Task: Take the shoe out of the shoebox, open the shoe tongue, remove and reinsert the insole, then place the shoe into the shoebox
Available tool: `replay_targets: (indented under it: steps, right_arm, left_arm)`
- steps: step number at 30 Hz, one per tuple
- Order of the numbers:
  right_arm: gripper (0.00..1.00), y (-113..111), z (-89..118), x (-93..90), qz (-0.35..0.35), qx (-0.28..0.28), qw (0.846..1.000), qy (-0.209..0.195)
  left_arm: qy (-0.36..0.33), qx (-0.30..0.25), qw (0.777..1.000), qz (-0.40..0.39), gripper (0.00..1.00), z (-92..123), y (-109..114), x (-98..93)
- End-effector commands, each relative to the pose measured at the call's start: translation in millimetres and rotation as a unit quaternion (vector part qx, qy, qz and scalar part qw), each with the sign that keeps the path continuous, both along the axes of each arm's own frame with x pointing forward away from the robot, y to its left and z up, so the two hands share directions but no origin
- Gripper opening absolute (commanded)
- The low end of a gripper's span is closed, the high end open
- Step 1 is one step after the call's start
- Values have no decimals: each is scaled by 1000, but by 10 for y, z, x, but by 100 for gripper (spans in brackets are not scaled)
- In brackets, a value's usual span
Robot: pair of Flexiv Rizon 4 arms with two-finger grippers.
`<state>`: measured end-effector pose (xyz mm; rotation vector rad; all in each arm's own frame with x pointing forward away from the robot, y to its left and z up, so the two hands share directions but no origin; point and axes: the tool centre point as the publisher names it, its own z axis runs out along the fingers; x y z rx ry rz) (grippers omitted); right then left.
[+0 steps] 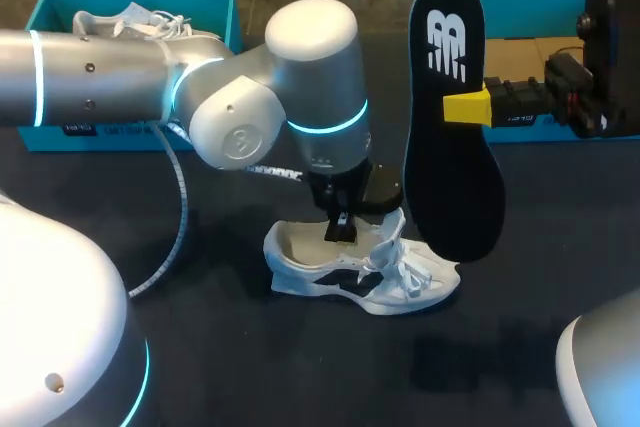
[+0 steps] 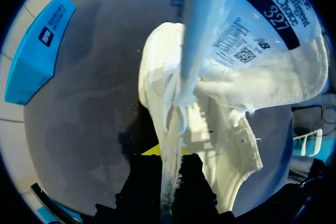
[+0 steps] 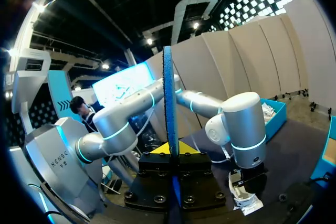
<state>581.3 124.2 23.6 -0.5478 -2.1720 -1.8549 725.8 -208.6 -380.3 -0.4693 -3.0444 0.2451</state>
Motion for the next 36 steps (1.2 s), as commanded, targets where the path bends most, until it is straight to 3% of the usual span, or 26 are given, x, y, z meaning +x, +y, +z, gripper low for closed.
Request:
replay_targets:
  steps: [1,7,11,24,27,32,36]
  right_arm:
    - [0,33,19,54,4,-3,1000,2]
    - [0,33,19,54,4,-3,1000,2]
    - [0,33,19,54,4,-3,1000,2]
    - [0,33,19,54,4,-3,1000,2]
    - [0,33,19,54,4,-3,1000,2]
    - [0,33,19,54,4,-3,1000,2]
    - [0,33,19,54,4,-3,1000,2]
  left_arm:
    - [-1,-2,1000,-26,0,174,35,-13]
    - [-17,-15,986,-167,0,403,-22,-66]
    - [-57,-39,945,-321,0,555,-23,-129]
    - [-58,-40,942,-328,0,562,-18,-132]
    - [-53,-39,908,-413,0,594,32,-80]
    - [-60,-26,857,-510,0,665,100,-184]
    - [-65,-14,832,-551,0,632,145,-250]
